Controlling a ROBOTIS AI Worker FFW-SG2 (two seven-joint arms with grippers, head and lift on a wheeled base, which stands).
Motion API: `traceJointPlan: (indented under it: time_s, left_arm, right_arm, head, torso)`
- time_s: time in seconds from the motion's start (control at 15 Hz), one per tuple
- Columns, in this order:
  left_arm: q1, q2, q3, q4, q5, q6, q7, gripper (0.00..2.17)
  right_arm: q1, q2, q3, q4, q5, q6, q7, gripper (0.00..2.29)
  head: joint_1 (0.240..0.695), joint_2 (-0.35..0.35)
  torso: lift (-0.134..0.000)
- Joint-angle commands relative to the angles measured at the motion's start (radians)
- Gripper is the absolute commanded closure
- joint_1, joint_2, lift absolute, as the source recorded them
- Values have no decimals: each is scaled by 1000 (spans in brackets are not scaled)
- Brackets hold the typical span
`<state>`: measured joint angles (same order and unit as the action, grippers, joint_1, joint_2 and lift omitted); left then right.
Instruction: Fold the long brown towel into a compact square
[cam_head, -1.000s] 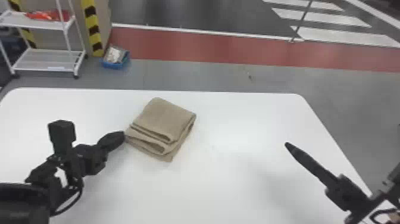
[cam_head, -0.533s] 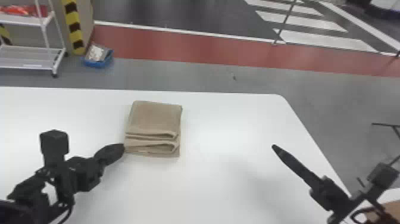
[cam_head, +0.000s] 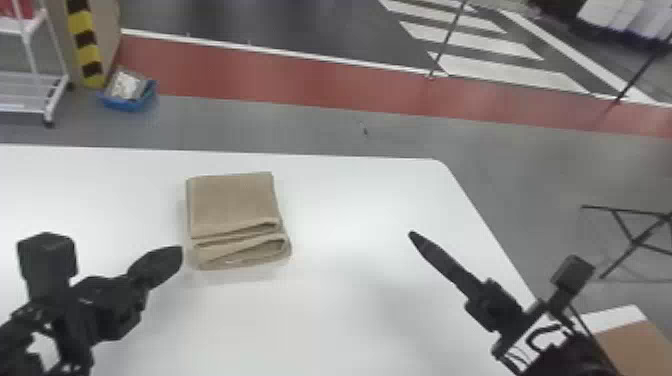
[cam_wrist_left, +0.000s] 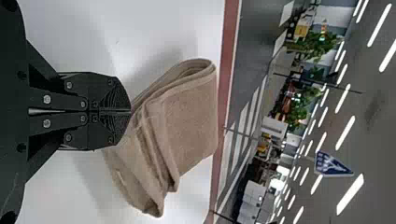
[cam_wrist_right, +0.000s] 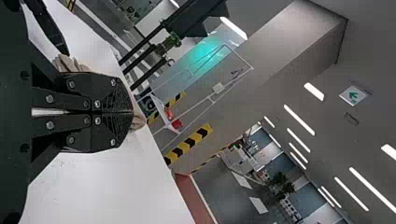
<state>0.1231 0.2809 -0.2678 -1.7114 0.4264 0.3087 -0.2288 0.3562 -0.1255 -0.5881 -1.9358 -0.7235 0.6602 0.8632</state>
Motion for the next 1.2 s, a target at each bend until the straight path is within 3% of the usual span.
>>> traceJointPlan:
  time_s: [0.0, 0.07, 0.2, 0.27, 0.4, 0.53, 0.67, 0.93, 1.13]
  left_arm:
    - [58, 7, 79, -74, 3, -101, 13, 1261]
    - [92, 9, 122, -113, 6, -150, 22, 1031]
    - [135, 21, 176, -172, 40, -174, 25, 235]
    - [148, 23, 188, -188, 48, -190, 25, 134]
    - [185, 30, 214, -195, 49, -245, 25, 124]
    - [214, 46, 231, -192, 58, -282, 20, 134]
    - [230, 53, 243, -182, 61, -319, 19, 134]
    - [247, 67, 259, -177, 81, -334, 6, 134]
    - [254, 75, 259, -172, 81, -346, 0, 137]
  right_arm:
    - [-29, 0, 114, -22, 49, -90, -55, 427]
    - [-65, 0, 191, -22, 98, -139, -98, 154]
    - [-146, 6, 375, 6, 230, -280, -231, 73]
    - [-207, 20, 470, 57, 295, -363, -308, 76]
    - [-312, 63, 619, 186, 403, -511, -423, 76]
    - [-401, 113, 728, 330, 512, -655, -530, 83]
    - [-493, 126, 800, 491, 588, -753, -635, 90]
    - [-617, 126, 815, 761, 647, -876, -753, 93]
    - [-701, 126, 787, 937, 634, -922, -747, 93]
  head:
    - [695, -302]
    - [695, -249]
    - [695, -178]
    - [695, -142]
    - [695, -32]
    - [695, 34]
    - [695, 110]
    - [695, 153]
    - [695, 142]
  torso:
    - [-124]
    - [-124]
    - [-124]
    - [-124]
    - [-124]
    - [-124]
    - [-124]
    - [-124]
    - [-124]
